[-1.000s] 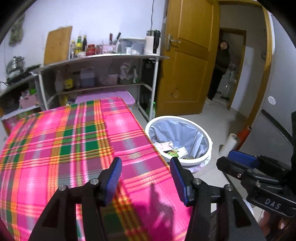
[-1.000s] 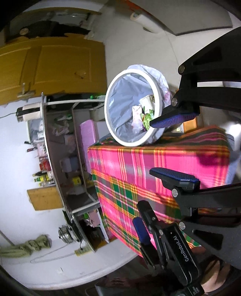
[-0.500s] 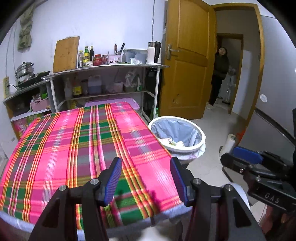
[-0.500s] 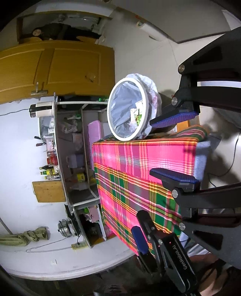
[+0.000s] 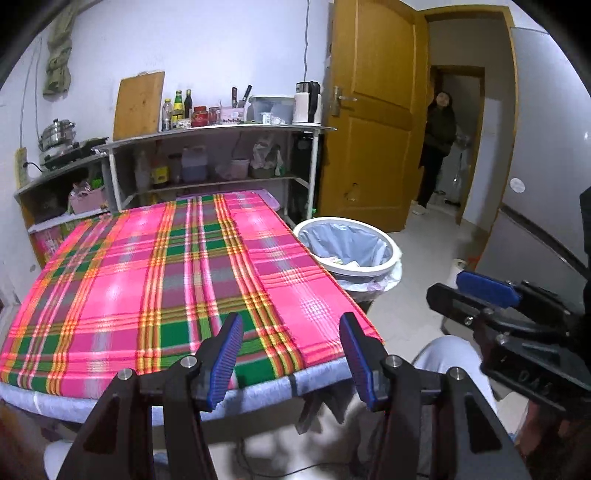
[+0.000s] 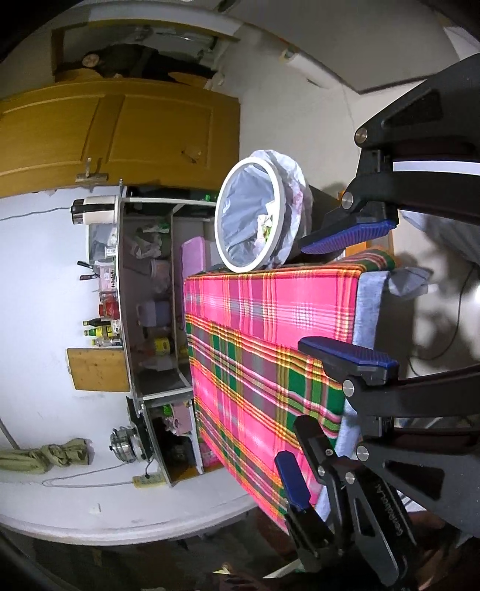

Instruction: Collect trash

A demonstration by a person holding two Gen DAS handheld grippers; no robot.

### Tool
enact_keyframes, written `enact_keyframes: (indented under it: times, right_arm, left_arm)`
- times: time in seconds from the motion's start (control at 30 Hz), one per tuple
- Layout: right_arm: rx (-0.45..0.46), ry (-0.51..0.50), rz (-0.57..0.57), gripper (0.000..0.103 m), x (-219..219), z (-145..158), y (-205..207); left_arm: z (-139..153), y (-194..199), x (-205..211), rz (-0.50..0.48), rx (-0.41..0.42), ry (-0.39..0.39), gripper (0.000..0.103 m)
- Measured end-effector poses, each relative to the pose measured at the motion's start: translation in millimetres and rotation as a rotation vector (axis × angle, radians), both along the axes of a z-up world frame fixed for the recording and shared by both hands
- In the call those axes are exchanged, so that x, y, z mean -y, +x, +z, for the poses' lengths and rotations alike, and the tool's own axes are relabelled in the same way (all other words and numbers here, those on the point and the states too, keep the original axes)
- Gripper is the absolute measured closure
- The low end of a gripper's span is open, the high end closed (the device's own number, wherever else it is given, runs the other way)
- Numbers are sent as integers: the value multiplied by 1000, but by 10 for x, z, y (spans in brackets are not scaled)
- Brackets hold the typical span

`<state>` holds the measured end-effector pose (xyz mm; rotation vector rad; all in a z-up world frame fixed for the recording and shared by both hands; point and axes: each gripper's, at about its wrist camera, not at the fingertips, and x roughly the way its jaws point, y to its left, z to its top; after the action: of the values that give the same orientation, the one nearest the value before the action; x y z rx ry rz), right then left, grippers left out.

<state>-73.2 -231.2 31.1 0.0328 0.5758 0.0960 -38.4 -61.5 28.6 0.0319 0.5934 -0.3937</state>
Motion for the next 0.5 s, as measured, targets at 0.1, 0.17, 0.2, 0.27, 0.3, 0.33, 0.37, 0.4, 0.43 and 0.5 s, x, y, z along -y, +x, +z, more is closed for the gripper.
enact_keyframes:
  times: [0.1,0.17,0.2,0.27,0.3,0.33,0.37,0.4,0.43,0.5]
  right_arm:
    - [-5,-2,0,55,5,-21,-10]
    - [-6,-2,-5,55,16,-29,-13]
    - [-5,0,-7,55,19,-29,-24]
    - [-2,-1,-10,55,21,-23,-25]
    - [-2,-3,-11,55,20,-21,-24]
    - [-3,-3,-12,55,20,-23,-23]
    - [-4,-4,-12,55,23,-20,-21]
    - [-4,-4,-11,55,20,-20,-21]
    - [-3,-6,-11,55,19,-17,-23]
    - [-1,-7,-13,55,9,-15,-29]
  left_arm:
    - [-4,-28,-7,9,5,-2,49]
    - [0,-28,-3,0,6,-10,49]
    - [1,-28,5,-3,7,-9,49]
    - [-1,-37,20,-5,11,-5,49]
    - [-2,-37,28,-9,10,-8,49]
    - [-3,-37,34,-13,7,-14,49]
    - [-5,-33,36,-17,5,-19,49]
    - [-3,-24,40,-18,4,-21,49]
    - [-3,-20,40,-19,4,-23,49]
    - [-5,-11,41,-20,2,-24,49]
